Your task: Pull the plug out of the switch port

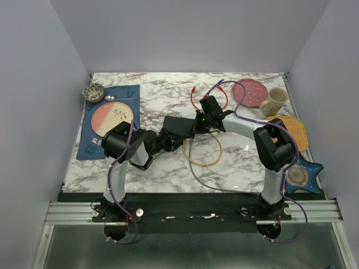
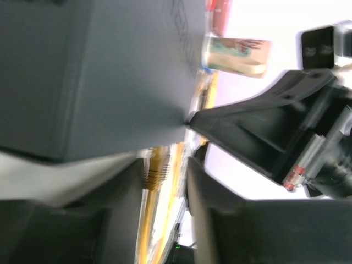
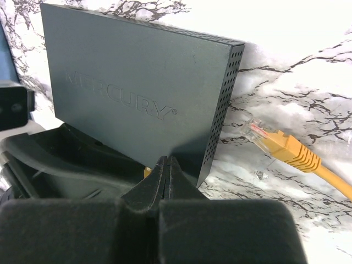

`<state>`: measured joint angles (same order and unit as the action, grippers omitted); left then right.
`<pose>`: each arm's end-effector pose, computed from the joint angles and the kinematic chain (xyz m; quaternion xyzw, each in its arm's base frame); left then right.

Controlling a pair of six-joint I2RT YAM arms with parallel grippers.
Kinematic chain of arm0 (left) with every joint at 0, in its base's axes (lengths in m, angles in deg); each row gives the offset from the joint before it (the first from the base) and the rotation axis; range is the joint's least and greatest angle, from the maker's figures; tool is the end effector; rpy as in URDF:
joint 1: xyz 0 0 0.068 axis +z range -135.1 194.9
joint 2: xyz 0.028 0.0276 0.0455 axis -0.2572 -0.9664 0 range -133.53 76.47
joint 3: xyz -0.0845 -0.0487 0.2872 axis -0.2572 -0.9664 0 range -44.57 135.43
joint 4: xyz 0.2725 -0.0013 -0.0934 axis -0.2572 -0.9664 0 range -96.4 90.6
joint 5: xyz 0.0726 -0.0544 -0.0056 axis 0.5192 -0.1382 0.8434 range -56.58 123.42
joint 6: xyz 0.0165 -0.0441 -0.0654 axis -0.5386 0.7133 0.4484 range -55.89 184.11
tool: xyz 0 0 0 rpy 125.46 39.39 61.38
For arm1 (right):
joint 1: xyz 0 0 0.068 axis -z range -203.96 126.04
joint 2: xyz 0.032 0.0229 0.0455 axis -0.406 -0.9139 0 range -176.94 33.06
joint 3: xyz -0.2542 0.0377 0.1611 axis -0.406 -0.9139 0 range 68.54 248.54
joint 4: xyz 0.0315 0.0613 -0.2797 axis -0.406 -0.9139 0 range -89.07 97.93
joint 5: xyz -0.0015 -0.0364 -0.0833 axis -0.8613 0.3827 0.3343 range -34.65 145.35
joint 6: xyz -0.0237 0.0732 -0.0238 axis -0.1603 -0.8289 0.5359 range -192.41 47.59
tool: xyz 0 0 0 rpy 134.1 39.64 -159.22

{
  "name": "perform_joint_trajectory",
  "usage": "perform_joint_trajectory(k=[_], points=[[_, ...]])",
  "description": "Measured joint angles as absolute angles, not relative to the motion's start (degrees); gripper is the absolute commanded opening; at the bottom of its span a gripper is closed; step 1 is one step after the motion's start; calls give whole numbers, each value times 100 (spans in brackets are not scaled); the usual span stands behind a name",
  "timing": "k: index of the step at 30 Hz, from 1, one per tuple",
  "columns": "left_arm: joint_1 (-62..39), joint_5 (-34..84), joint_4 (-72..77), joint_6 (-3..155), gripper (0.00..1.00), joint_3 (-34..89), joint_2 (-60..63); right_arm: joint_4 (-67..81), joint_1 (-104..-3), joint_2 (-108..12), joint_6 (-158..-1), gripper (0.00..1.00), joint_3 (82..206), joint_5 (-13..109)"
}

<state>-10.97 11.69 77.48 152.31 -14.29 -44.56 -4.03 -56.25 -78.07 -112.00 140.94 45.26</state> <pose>0.3157 -0.1818 0.0594 -0.3007 0.7217 -0.5888 0.2049 0.3885 0.2601 0.1547 0.0302 0.9381 0.2637 0.2227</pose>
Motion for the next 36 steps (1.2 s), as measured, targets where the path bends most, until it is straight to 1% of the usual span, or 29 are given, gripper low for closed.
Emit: perform_joint_trajectory(k=[1,4,7,9,12,15,16,21,24,25,28,32,33,34,36], points=[[-1099,1173,7663,15194,29,-1416,-4454,-401,-5625,-7810,-11200,1,14094,4522],[-1099,1164,7523,15111,25,-1392,-4417,-392,-5625,-7818,-11203,1,14103,4511],[-1099,1158,7462,15050,21,-1383,-4406,-370,-5625,-7829,-11203,1,14103,4498],[-1101,1160,7460,15039,21,-1381,-4406,-349,-5625,-7838,-11203,1,14105,4493],[-1101,1162,7458,15032,22,-1381,-4406,-318,-5625,-7845,-11203,1,14105,4485],[-1101,1169,7464,15067,29,-1381,-4406,-274,-5625,-7858,-11207,1,14105,4450],[-1101,1184,7466,15098,32,-1381,-4406,-259,-5625,-7864,-11207,1,14103,4443],[-1099,1245,7438,15240,33,-1363,-4384,-198,-5625,-7882,-11246,1,14094,4395],[-1103,1311,7381,15290,25,-1350,-4362,-150,-5625,-7882,-11255,1,14077,4391],[-1107,1339,7370,15303,21,-1348,-4358,-128,-5625,-7882,-11259,1,14068,4391],[-1116,1462,7355,15316,17,-1344,-4358,-56,-5625,-7882,-11290,1,14053,4384],[-1149,1630,7346,15332,16,-1344,-4354,6,-5625,-7882,-11294,1,14033,4380],[-1156,1654,7329,15334,14,-1344,-4349,21,-5625,-7882,-11294,1,14024,4371],[-1164,1698,7296,15334,10,-1342,-4334,34,-5625,-7882,-11294,1,14013,4364],[-1175,1772,7193,15336,5,-1337,-4292,47,-5627,-7882,-11297,1,13994,4345]])
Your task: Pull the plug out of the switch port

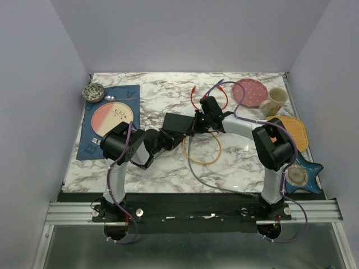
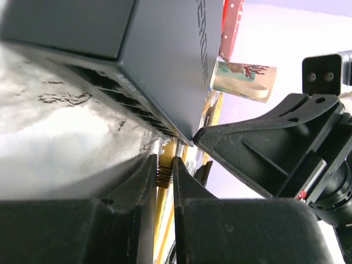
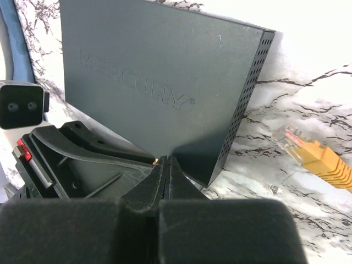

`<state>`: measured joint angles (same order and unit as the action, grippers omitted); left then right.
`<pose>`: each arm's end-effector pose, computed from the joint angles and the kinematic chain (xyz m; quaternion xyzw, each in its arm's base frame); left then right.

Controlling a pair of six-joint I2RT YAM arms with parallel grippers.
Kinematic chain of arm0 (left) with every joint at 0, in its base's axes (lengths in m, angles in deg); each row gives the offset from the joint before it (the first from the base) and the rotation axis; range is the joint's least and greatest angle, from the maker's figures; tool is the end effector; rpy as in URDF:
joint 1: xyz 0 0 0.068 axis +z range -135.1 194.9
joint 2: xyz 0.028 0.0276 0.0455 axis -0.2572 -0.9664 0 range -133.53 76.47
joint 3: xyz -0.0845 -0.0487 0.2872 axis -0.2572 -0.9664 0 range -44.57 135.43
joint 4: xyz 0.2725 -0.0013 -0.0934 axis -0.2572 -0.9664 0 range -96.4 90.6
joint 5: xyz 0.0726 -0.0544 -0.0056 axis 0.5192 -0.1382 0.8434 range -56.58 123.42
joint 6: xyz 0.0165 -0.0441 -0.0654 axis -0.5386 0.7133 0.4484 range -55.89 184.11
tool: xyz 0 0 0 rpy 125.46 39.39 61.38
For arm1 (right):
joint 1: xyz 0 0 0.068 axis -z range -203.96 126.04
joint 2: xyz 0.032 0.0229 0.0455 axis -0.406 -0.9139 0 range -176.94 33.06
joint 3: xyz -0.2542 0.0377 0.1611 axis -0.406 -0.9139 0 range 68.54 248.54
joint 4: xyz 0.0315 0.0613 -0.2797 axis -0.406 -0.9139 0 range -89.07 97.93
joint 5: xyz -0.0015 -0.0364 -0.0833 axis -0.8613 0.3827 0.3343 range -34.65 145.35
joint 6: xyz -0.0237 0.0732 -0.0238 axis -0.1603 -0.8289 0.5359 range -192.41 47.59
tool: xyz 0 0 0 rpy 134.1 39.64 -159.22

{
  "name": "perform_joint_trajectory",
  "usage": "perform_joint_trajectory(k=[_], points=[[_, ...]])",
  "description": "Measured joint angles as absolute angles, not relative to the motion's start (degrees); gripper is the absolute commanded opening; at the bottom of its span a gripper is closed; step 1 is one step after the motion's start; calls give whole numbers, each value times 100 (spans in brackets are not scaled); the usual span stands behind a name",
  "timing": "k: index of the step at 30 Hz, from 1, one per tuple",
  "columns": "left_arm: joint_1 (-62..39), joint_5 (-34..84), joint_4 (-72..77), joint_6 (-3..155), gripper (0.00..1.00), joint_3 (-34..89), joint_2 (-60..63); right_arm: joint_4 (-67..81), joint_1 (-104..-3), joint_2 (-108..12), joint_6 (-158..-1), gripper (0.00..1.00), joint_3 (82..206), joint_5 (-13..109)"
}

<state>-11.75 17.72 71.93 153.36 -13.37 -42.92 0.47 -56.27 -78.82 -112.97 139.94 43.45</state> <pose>0.3209 -0.1822 0.0588 -0.3438 0.7221 -0.5585 0.2202 0.3912 0.2646 0.1504 0.0297 0.9286 0.2898 0.2297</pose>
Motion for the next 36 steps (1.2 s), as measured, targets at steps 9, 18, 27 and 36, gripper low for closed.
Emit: perform_joint_trajectory(k=[9,18,27,36], points=[[-1180,1798,7058,15380,0,-1331,-4231,185,-5638,-7753,-11303,1,13790,4345],[-1180,1855,7482,15463,0,-1427,-4367,-117,-5944,-7534,-11178,1,13489,4406],[-1180,1864,7510,15419,0,-1477,-4369,-272,-6029,-7663,-11183,1,13561,4434],[-1173,1859,7571,15255,0,-1623,-4369,-547,-6029,-8000,-11176,1,14088,4592]])
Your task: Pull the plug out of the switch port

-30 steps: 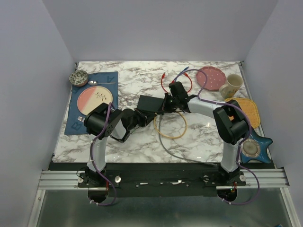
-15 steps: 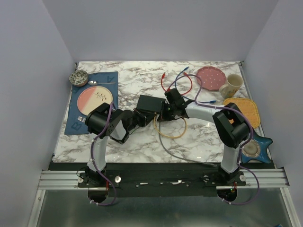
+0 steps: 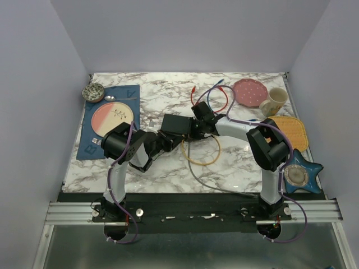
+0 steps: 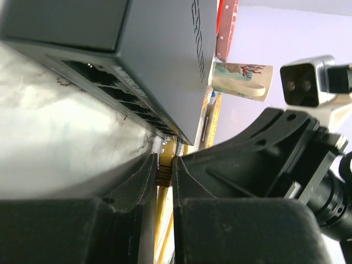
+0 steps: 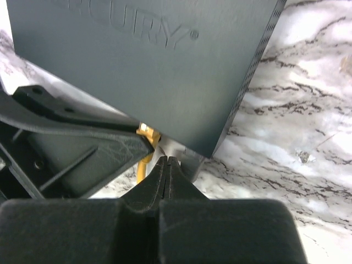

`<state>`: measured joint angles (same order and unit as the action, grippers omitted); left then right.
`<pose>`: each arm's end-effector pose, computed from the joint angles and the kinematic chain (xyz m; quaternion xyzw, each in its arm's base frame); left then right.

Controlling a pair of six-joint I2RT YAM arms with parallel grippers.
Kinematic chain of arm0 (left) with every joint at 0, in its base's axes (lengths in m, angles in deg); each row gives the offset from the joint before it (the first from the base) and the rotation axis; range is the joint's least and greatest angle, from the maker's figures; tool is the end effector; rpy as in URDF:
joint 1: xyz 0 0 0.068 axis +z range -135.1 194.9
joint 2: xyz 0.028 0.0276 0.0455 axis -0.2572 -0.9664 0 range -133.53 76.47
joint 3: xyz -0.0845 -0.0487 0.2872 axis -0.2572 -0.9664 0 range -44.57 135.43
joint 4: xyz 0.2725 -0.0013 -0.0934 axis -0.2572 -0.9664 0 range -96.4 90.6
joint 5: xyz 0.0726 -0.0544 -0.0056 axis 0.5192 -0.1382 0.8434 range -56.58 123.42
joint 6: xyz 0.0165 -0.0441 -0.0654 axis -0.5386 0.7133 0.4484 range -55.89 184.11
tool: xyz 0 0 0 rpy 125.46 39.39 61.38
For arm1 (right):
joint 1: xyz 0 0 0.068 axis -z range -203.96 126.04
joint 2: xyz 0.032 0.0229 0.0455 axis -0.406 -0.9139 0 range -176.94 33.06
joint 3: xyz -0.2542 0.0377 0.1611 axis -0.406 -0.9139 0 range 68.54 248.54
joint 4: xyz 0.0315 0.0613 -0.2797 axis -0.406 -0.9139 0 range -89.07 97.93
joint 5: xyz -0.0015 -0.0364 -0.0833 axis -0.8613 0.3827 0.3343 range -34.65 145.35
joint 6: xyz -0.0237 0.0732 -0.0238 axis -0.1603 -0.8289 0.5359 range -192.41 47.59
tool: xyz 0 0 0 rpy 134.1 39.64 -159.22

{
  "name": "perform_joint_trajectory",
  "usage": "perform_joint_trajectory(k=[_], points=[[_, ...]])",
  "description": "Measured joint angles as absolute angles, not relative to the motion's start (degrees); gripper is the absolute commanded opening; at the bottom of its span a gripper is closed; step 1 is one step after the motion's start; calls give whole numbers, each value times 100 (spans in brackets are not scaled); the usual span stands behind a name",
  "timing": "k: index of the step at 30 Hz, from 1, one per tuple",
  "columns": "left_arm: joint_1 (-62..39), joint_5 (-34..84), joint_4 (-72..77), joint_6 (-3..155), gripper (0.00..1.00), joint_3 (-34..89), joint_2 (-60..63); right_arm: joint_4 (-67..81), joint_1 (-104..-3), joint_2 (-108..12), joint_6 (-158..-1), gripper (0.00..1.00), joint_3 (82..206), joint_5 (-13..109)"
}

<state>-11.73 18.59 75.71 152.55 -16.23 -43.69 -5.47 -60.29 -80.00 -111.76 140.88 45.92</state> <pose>0.3094 -0.1751 0.0533 -0.3426 0.7222 -0.5550 0.2303 0.3682 0.2851 0.1370 -0.0003 0.9485 0.2501 0.1945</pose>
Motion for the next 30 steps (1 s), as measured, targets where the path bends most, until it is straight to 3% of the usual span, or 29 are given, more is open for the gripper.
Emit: perform_joint_trajectory(k=[30], points=[[-1186,1827,7455,15026,0,-1759,-4260,-1374,-5959,-8391,-11207,1,14933,4555]])
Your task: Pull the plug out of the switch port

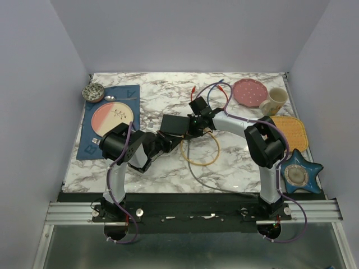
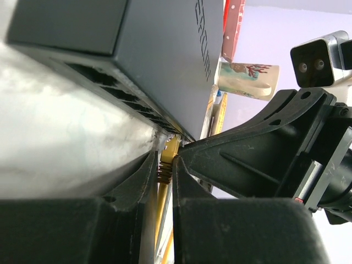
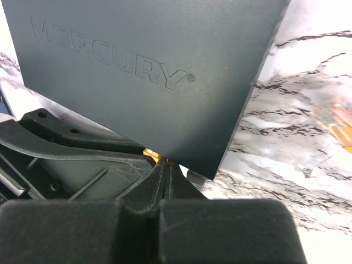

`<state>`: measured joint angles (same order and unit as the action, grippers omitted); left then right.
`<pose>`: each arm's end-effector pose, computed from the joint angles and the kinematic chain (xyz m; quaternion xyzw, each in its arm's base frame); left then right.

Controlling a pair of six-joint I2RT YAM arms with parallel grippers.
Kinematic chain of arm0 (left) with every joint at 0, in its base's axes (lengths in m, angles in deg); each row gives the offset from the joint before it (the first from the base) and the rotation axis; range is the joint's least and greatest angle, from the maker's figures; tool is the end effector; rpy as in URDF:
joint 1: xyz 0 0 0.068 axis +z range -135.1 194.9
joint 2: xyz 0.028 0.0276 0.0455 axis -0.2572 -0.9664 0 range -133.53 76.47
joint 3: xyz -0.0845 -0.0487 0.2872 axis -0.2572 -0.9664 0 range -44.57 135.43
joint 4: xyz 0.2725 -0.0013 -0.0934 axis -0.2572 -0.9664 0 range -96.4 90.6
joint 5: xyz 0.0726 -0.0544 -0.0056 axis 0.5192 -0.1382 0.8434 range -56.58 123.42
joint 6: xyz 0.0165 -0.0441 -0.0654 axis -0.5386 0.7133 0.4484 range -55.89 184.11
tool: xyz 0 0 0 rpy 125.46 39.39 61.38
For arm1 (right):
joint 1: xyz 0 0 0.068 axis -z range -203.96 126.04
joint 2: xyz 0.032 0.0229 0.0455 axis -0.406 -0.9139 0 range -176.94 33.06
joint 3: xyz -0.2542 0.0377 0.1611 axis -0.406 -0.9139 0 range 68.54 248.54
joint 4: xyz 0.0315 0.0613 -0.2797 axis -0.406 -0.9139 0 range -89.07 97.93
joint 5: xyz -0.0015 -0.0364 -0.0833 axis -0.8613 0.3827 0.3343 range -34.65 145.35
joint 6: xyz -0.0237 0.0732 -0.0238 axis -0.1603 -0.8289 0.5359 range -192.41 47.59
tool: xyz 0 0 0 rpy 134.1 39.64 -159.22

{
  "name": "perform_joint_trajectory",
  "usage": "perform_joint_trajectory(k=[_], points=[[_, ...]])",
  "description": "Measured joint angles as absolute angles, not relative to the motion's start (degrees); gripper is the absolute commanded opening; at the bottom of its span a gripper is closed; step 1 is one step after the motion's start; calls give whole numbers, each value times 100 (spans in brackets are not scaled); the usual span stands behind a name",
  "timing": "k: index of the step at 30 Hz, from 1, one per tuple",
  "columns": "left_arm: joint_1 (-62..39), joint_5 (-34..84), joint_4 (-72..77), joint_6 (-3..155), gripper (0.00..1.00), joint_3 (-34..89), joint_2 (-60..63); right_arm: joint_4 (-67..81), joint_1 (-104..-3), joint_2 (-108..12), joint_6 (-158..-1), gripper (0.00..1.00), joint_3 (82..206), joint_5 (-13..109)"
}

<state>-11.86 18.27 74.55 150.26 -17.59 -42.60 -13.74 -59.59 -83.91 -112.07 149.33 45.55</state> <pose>0.3023 -0.1728 0.0525 -0.3305 0.7356 -0.5438 0.2324 0.3878 0.2927 0.1432 0.0100 0.9576 0.2335 0.1683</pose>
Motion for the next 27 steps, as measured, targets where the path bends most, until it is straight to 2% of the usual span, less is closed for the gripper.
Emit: perform_joint_trajectory(k=[27], points=[[-1470,2102,6284,14578,0,-1951,-3401,-1642,-5758,-8417,-11297,1,14982,4176]])
